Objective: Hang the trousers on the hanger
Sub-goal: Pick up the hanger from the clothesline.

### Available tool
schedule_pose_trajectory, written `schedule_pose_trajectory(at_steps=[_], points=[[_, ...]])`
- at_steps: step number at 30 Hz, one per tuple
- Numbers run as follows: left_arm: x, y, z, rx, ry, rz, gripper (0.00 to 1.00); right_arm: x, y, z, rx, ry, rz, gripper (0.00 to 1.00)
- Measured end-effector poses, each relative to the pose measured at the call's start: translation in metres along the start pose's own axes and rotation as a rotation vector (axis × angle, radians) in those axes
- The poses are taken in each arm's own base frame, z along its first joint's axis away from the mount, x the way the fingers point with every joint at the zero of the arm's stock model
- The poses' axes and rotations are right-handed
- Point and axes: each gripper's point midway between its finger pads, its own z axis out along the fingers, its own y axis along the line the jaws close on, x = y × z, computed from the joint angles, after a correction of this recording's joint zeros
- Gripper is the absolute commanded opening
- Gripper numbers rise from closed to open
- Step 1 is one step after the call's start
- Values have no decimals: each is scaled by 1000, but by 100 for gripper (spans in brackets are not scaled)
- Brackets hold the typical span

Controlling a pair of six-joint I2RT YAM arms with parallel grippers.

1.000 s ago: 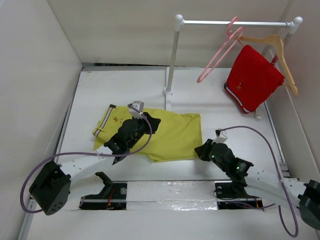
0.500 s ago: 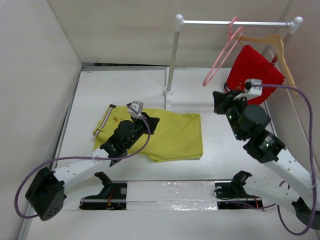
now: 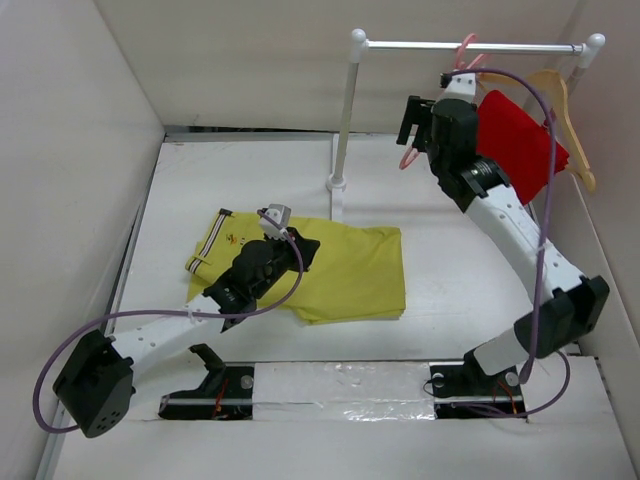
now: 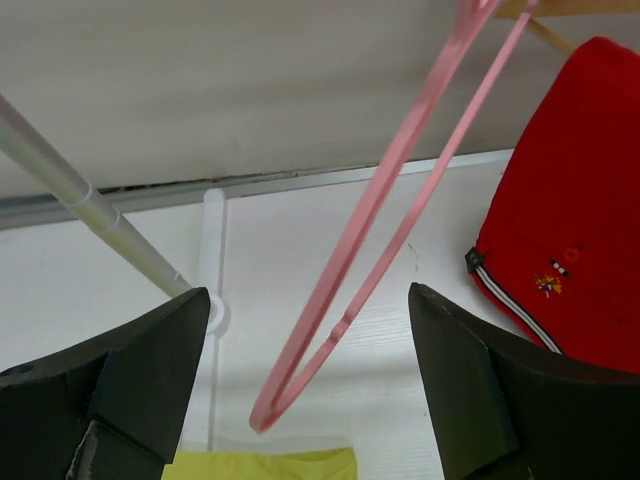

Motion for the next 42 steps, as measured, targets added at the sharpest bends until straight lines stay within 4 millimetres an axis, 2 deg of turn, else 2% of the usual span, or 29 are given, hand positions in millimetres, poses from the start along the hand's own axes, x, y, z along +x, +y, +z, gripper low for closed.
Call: schedule_pose_trajectory(at_steps=[1, 2, 4, 5, 7, 8, 11, 14, 16, 17, 19, 24, 27, 30, 34, 36, 38, 42], points=[[2, 0, 1, 0, 6, 0, 5, 6, 2, 8, 3, 18, -12, 85], [3, 1, 1, 0, 12, 1, 6, 12, 4, 15, 3, 37, -22, 79], [6, 1, 2, 1, 20, 2, 6, 26, 1, 26, 16, 71, -39, 73], [7, 1, 2, 3, 24, 3, 6, 30, -1, 29, 22, 82, -43, 64], [9, 1, 3, 3, 31, 3, 6, 37, -5, 31, 32, 102, -51, 56], [9, 1, 3, 4, 32, 3, 6, 37, -8, 31, 37, 101, -49, 45], [10, 0, 3, 8, 34, 3, 6, 39, -18, 26, 41, 100, -38, 28], [10, -1, 3, 12, 38, 3, 6, 41, -31, 22, 46, 104, -17, 17], [11, -1, 3, 13, 41, 3, 6, 42, -39, 20, 48, 106, -8, 13], [12, 0, 3, 13, 44, 4, 6, 42, -42, 20, 42, 106, -4, 5], [13, 0, 3, 14, 48, 4, 6, 42, -43, 19, 32, 109, 1, 0], [13, -1, 3, 15, 48, 4, 8, 40, -48, 14, -4, 97, 7, 0], [13, -1, 3, 15, 48, 4, 15, 36, -47, 4, -43, 79, 4, 0], [13, -1, 3, 17, 48, 4, 28, 18, -43, -7, -81, 30, 4, 0], [13, -2, 3, 20, 48, 3, 36, -7, -44, -26, -109, -54, 13, 0], [12, -2, 3, 21, 46, 3, 45, -6, -47, -35, -110, -63, 11, 0], [11, -3, 3, 23, 41, 0, 48, 0, -50, -39, -110, -63, 9, 0], [10, -4, 3, 29, 38, 1, 49, 24, -55, -40, -106, -24, -4, 0]])
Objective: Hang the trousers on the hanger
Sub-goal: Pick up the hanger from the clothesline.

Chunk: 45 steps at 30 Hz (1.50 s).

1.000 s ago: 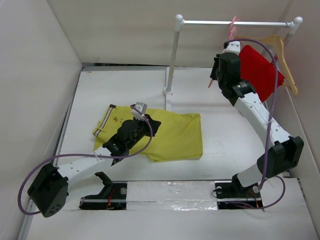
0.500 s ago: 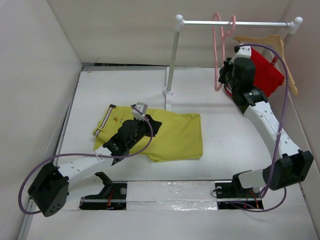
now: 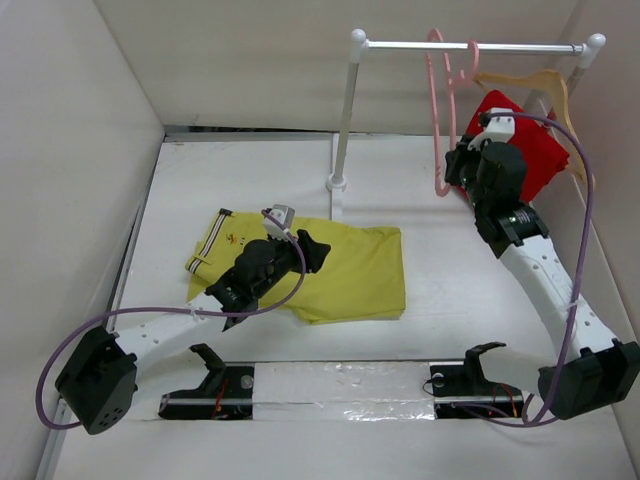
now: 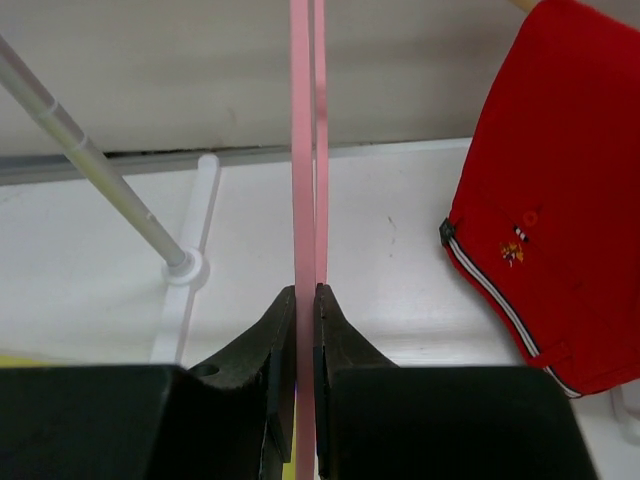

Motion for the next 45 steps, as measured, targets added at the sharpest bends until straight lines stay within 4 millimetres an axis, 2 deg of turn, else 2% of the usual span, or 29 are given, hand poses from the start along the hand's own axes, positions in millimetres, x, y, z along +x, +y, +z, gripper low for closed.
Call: schedule_pose_trajectory(at_steps=[9, 14, 16, 20, 22, 25, 28, 31, 34, 39, 45], points=[[-7, -8, 1, 35, -25, 0, 47, 95, -14, -14, 22, 177, -20, 0], [-8, -15, 6, 61, -24, -14, 48, 140, -7, -36, 17, 239, -18, 0], [-12, -31, 15, 76, -10, -10, 48, 165, -7, -45, 18, 279, -21, 0], [-40, -94, 42, 142, -33, 21, 48, 217, -14, -59, 40, 379, -48, 0], [-57, -121, 56, 169, -58, 29, 48, 233, -16, -65, 43, 414, -63, 0], [-75, -142, 83, 163, -89, 37, 47, 243, -10, -69, 27, 421, -67, 0], [-79, -149, 115, 129, -88, 56, 47, 246, -5, -71, 12, 410, -60, 0], [-70, -151, 149, 89, -60, 82, 48, 252, -3, -74, -5, 406, -56, 0], [-52, -146, 175, 48, -20, 108, 48, 257, -4, -77, -15, 402, -51, 0], [-24, -134, 196, 2, 45, 137, 48, 259, -3, -81, -32, 397, -40, 0], [-19, -141, 206, 28, 59, 138, 48, 262, 2, -83, -55, 398, -35, 0]])
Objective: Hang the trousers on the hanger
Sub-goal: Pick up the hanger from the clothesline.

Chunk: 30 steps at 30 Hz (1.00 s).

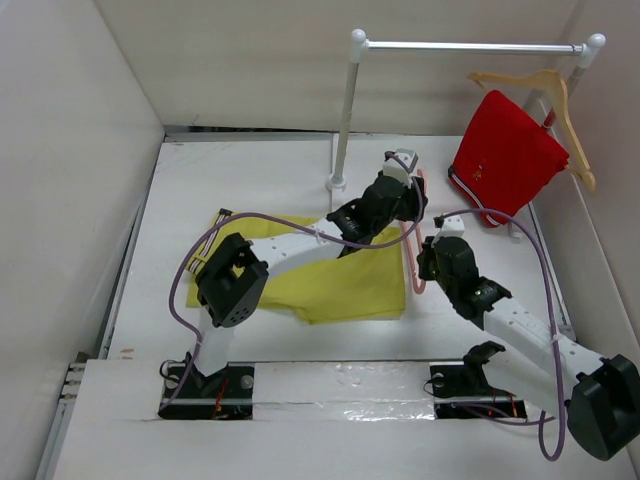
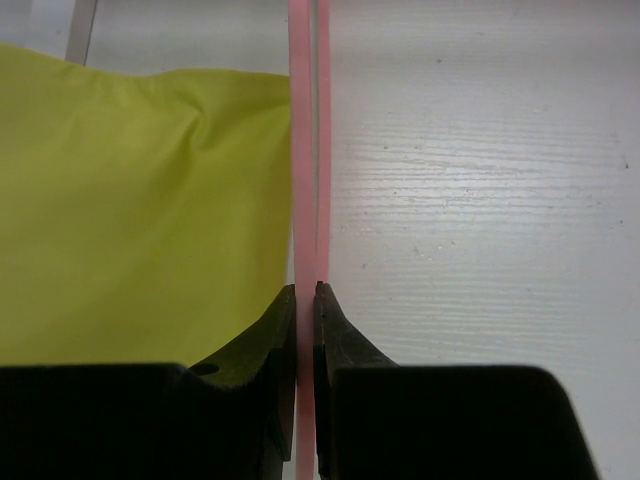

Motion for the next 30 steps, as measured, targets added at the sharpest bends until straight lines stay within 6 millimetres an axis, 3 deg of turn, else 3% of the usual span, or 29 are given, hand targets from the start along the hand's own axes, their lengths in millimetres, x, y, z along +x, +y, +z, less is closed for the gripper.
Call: schedule_pose_trajectory(at_steps=[5, 10, 13, 16, 17, 19, 26, 30], points=[[-1, -9, 4, 11, -7, 1, 47, 3, 2, 1, -10, 4, 5, 0], [-8, -10, 24, -18, -30, 6, 45, 3, 3, 0, -17, 2, 13, 0], [-5, -8, 35, -44, -27, 13, 38, 2, 4, -1, -22, -2, 19, 0], [3, -2, 39, -69, -11, 19, 17, 3, 6, -4, -30, -5, 20, 3], [3, -1, 39, -73, -12, 21, 6, 4, 5, -5, -30, -5, 21, 9], [1, 3, 39, -99, -26, 34, 0, 4, 4, -8, -25, -11, 34, 15], [26, 21, 27, -133, -19, -7, 0, 2, 6, -24, -55, -47, 70, 65], [34, 29, 1, -125, -24, -75, 0, -4, 6, -37, -73, -74, 83, 71]])
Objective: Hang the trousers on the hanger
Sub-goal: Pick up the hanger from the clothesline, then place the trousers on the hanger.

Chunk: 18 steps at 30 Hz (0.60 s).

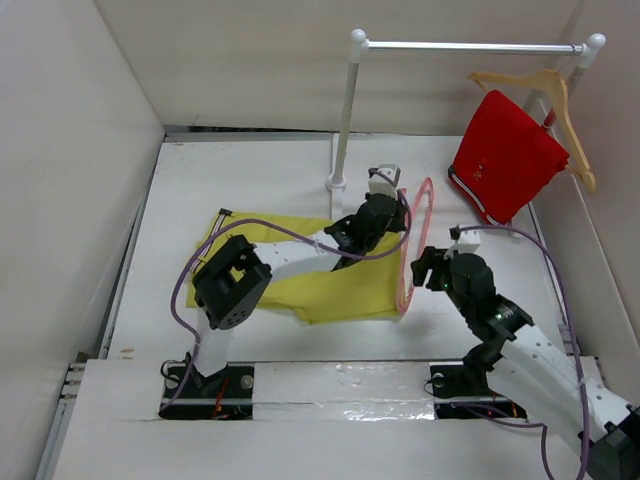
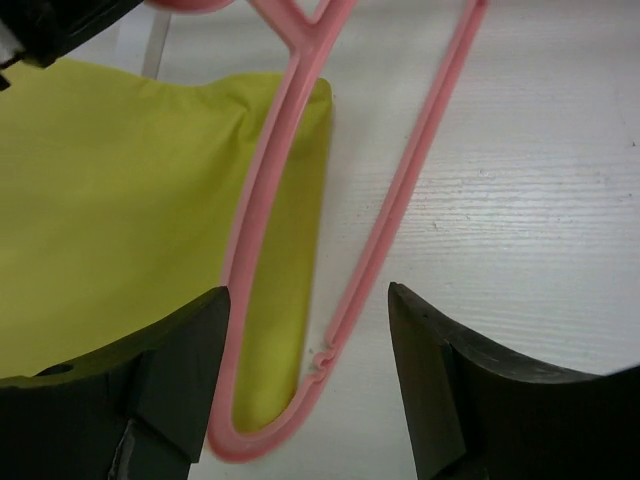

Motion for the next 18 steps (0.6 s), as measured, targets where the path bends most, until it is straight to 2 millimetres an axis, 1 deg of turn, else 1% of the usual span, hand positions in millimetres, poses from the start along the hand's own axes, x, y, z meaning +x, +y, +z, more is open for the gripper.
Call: schedule_pose_trajectory(at_steps=[2, 4, 5, 7, 8, 9, 11, 14, 16, 17, 18], points=[[-3, 0, -13, 21, -14, -46, 0, -8, 0, -9, -9, -19, 7, 71], [-4, 1, -28, 38, -32, -99, 0, -21, 3, -18, -24, -53, 17, 67], [-3, 1, -35, 49, -41, -126, 0, -30, 4, -23, -35, -76, 23, 52], [1, -2, -50, 72, -55, -176, 0, -42, 8, -31, -60, -117, 30, 27], [4, -3, -55, 79, -60, -195, 0, -47, 10, -34, -71, -132, 37, 6], [9, -4, -61, 86, -66, -215, 0, -49, 11, -34, -76, -136, 31, 0], [23, -2, -70, 85, -69, -248, 0, -44, 13, -29, -81, -111, 27, 0], [49, 9, -80, 64, -57, -284, 0, -25, 14, -12, -85, -29, 7, 1], [60, 23, -84, 32, -61, -310, 0, -9, 15, -1, -88, 31, -3, 9], [63, 29, -85, 16, -68, -320, 0, -1, 14, 4, -88, 59, -6, 16], [64, 34, -86, 1, -77, -330, 0, 6, 14, 9, -92, 85, -7, 18]])
